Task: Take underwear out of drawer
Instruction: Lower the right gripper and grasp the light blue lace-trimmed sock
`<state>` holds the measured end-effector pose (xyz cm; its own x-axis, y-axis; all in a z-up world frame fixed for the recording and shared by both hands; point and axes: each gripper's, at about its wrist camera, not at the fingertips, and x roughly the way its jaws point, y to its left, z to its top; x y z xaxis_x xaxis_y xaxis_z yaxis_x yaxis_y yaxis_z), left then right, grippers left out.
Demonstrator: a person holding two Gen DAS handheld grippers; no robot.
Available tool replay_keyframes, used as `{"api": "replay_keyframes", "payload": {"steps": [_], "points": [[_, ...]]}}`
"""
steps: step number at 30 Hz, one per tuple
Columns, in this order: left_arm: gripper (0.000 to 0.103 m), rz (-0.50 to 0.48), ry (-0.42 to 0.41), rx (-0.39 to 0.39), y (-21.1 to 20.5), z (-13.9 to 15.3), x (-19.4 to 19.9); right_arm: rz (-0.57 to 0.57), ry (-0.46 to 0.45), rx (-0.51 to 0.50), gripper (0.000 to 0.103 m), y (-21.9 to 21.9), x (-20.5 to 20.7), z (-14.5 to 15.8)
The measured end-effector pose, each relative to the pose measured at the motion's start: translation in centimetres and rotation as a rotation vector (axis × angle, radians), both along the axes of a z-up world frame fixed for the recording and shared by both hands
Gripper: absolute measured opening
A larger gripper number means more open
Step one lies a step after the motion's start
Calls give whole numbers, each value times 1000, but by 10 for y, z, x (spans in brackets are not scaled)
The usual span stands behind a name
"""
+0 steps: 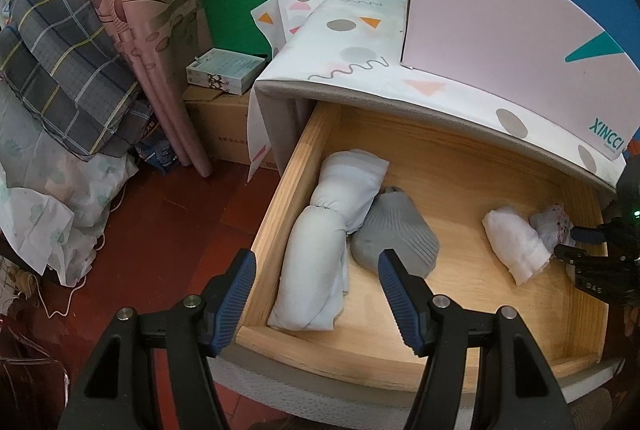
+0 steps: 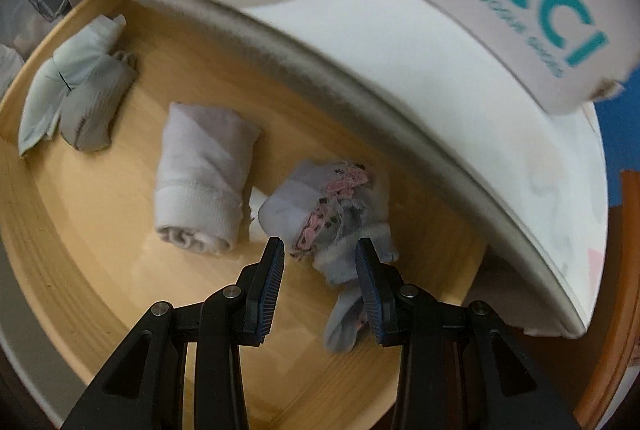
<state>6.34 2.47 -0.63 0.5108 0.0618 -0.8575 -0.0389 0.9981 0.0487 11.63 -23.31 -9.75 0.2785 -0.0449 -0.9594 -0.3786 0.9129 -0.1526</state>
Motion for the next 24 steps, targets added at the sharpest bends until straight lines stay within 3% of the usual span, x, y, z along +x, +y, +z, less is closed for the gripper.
{"api": "replay_keyframes", "payload": {"steps": [7, 11, 24], "points": [[65, -5, 6, 0, -2, 0, 0, 59, 0, -52, 37, 7, 5, -19], [65, -7, 7, 0, -2, 0, 0, 69, 32, -62, 32, 4, 11, -31], [65, -10, 8, -2, -2, -1, 0, 31, 185, 90, 23, -6, 6, -36]]}}
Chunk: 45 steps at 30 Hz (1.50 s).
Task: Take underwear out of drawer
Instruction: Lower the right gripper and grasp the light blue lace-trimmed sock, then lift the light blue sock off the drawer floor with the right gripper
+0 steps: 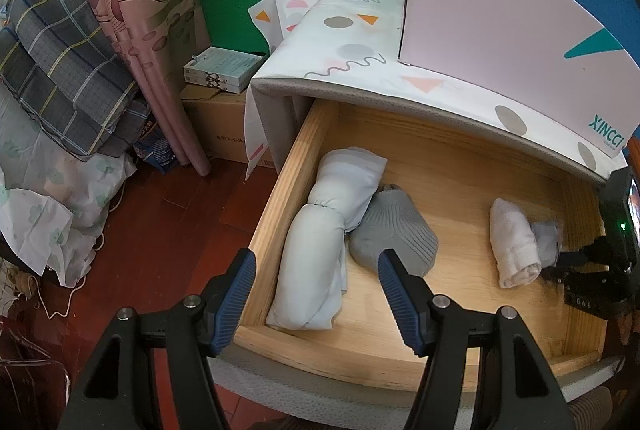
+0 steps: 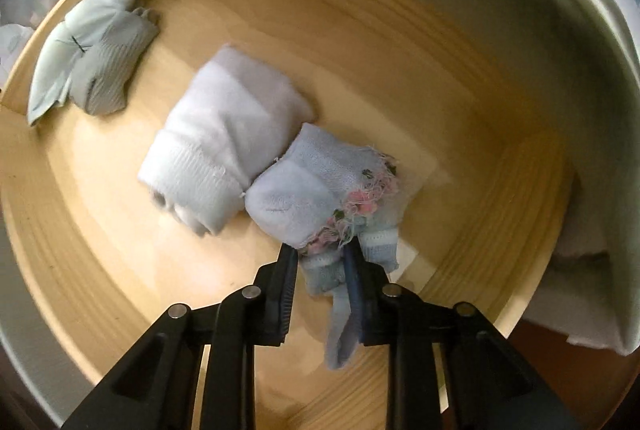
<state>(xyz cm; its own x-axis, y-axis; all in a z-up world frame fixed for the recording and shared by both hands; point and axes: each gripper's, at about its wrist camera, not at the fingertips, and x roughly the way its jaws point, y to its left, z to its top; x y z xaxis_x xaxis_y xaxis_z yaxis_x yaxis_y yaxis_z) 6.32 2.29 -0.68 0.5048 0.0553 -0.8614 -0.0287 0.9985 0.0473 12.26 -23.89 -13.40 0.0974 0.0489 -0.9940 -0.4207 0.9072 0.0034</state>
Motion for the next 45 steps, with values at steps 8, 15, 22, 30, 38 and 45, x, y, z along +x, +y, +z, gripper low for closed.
{"api": "replay_keyframes", "payload": {"steps": [8, 15, 22, 30, 38, 45], "points": [[65, 0, 0, 0, 0, 0, 0, -27, 97, 56, 23, 1, -8, 0], [65, -4, 3, -2, -1, 0, 1, -84, 130, 96, 24, -8, -38, -1], [65, -4, 4, -8, -2, 0, 1, -108, 88, 96, 38, -15, -49, 18], [65, -19, 10, -1, -4, -1, 2, -83, 51, 16, 61, -15, -39, 18], [65, -32, 15, 6, -6, -2, 2, -45, 93, -2, 60, 15, 5, -3], [65, -42, 16, 17, -9, -3, 2, -82, 140, -8, 42, 11, 3, -19]]}}
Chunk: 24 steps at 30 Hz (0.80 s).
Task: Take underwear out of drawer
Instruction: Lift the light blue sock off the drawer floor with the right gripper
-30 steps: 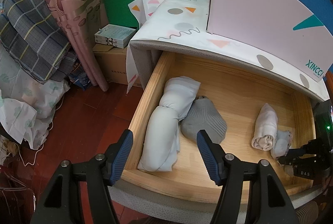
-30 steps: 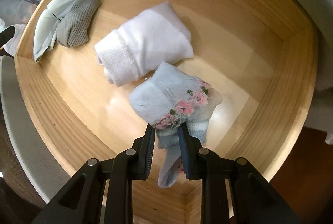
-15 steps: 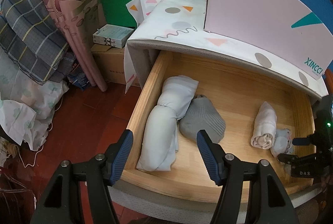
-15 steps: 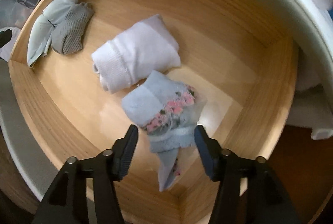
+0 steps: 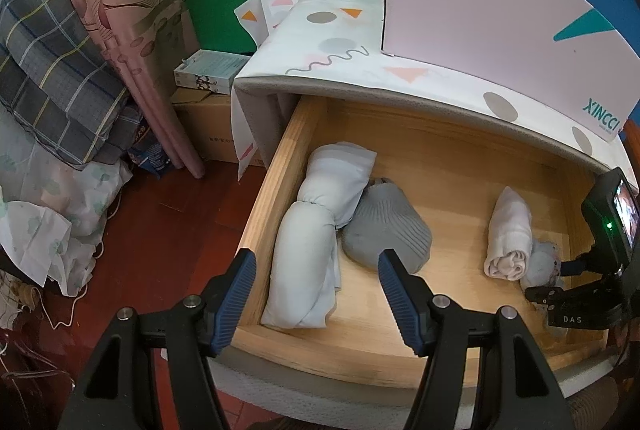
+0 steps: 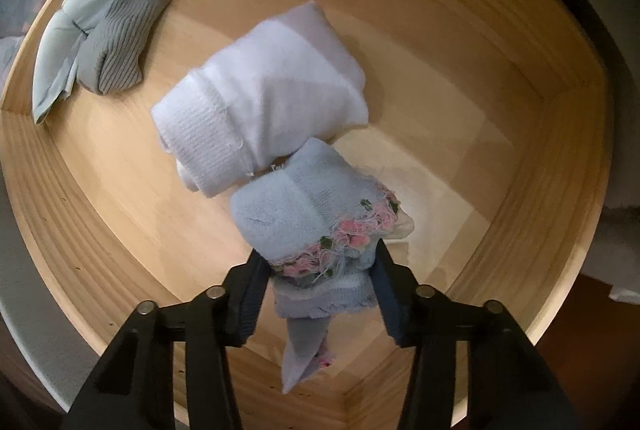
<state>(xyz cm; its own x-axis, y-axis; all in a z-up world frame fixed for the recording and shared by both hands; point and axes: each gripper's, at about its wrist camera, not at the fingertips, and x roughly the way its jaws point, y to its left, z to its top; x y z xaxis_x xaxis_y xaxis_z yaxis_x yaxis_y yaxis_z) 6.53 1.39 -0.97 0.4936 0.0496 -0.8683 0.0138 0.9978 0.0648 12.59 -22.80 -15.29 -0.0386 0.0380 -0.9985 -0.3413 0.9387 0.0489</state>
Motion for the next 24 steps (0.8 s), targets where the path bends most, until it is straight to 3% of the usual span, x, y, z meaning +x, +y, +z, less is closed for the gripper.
{"api": "replay_keyframes", "payload": {"steps": [15, 24], "points": [[65, -17, 3, -17, -1, 0, -1, -240, 136, 3, 36, -31, -36, -14], [65, -92, 118, -38, -9, -16, 8, -388, 160, 65, 32, -56, -56, -15]]}}
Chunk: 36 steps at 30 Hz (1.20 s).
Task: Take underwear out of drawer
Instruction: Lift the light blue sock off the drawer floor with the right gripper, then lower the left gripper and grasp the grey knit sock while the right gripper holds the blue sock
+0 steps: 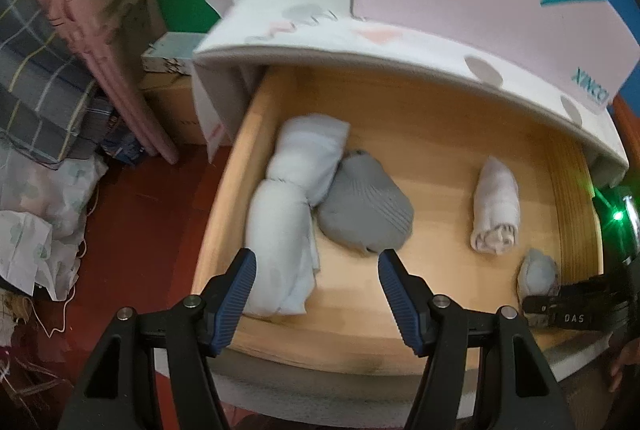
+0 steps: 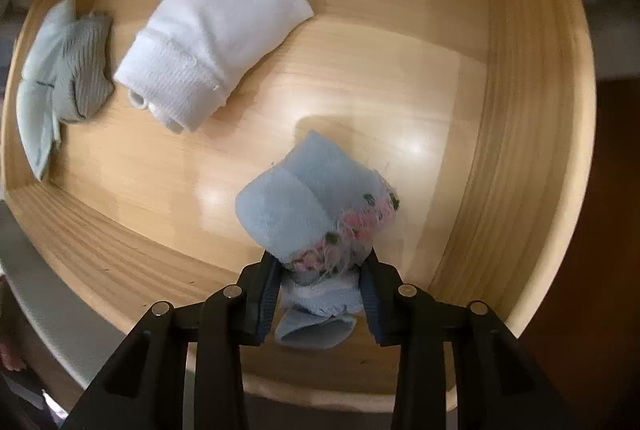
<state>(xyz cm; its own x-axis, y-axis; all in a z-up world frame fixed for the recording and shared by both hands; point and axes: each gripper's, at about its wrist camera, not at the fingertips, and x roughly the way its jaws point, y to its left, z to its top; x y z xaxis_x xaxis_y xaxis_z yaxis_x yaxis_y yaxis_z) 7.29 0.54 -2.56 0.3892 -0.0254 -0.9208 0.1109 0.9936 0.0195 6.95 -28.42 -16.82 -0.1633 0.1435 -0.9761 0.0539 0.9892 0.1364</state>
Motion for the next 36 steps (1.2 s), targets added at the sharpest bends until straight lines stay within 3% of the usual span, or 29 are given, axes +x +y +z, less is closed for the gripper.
{"api": "replay_keyframes", "payload": {"steps": [8, 16, 19, 23, 36], "points": [[65, -98, 130, 15, -16, -19, 8, -66, -41, 48, 30, -19, -14, 7], [65, -72, 175, -65, -30, -22, 36, -58, -43, 68, 30, -24, -18, 3], [65, -66, 185, -69, -39, -24, 50, -59, -43, 74, 30, -13, -20, -15], [65, -55, 226, -69, -47, -35, 67, -66, -40, 85, 30, -24, -17, -10], [65, -46, 331, 15, -57, -79, 98, -73, -32, 112, 30, -36, -15, -14]]}}
